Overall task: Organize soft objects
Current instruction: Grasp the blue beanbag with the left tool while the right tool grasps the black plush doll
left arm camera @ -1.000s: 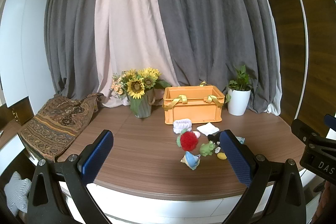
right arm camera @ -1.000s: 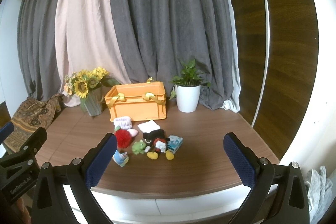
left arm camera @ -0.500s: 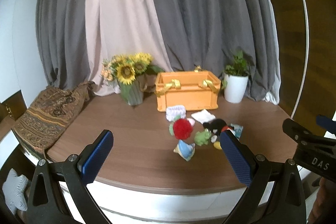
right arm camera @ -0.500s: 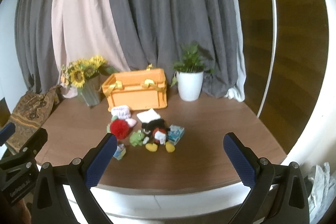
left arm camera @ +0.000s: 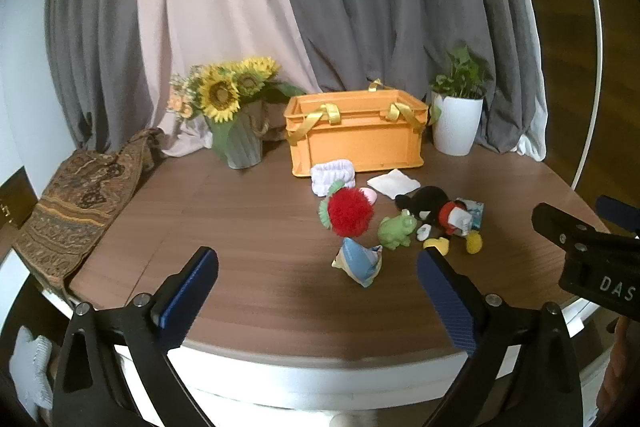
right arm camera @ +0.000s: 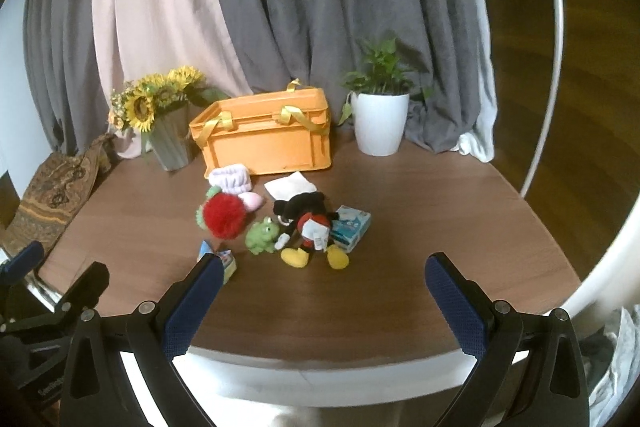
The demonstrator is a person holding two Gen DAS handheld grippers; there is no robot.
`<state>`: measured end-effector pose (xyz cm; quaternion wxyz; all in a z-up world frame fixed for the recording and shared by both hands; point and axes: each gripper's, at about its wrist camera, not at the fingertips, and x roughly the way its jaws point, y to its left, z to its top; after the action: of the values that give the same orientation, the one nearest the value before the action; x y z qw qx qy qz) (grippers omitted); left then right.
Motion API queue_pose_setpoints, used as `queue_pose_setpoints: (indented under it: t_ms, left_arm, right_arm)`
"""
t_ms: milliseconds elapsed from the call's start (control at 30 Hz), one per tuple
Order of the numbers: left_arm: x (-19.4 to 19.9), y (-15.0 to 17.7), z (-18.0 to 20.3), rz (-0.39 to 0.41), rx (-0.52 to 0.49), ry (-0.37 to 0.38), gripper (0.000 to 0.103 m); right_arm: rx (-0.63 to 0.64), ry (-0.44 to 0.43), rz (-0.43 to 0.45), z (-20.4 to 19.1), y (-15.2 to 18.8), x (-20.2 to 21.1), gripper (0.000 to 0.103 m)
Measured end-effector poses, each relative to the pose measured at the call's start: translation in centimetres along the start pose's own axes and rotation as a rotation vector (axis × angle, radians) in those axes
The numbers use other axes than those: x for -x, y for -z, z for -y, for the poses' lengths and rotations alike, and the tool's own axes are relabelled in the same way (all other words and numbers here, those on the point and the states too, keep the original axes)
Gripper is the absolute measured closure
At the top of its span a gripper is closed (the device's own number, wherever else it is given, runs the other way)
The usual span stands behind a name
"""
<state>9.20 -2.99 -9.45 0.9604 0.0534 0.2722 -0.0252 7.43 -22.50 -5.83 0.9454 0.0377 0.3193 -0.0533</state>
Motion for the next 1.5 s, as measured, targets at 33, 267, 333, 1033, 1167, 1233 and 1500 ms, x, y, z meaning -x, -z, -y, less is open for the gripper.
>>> queue_pose_setpoints:
  t_ms: [33,267,333,1033,1167,1233,1500]
  left_arm:
    - [-0.7,0.0,-0.1,-0.002,-0.004,0.004,0.005]
    - [-6.2,0.1,0.0,-0.032,-0.042,0.064,0.011]
    - [-7.9,0.5,0.4,-0.075,-0.055,0.095,0.017]
    - [-17.3,3.1,4.2,-0.236,0.005,0.045,0.031]
    - [-18.3,3.3,4.4,-0.246,0.015,0.034,0.033]
    - [-18.6,3.3,4.5,-0.244,0.009,0.028,0.035]
    - [-19.5,3.3,4.4,-0.249,0.004,0.03,0.044]
  right_arm:
    - [0.001,-0.001,-0.005,-0.1,-0.1,-0.7,0.003]
    - [0.042,-0.003,-0.061,-2.0,-0.8,-6.8,0.012]
    - [0.057,0.002,-0.068,-2.4,-0.7,-8.1,0.013]
    - [0.145,-0.045,-0.179,-0.8,-0.2,-19.2,0.029]
    - [0.151,-0.068,-0.185,-0.6,-0.1,-20.3,0.029]
    - [0.165,-0.066,-0.183,-0.7,0.0,-20.7,0.032]
    - [0.196,-0.072,-0.179,-1.3,0.0,-21.8,0.044]
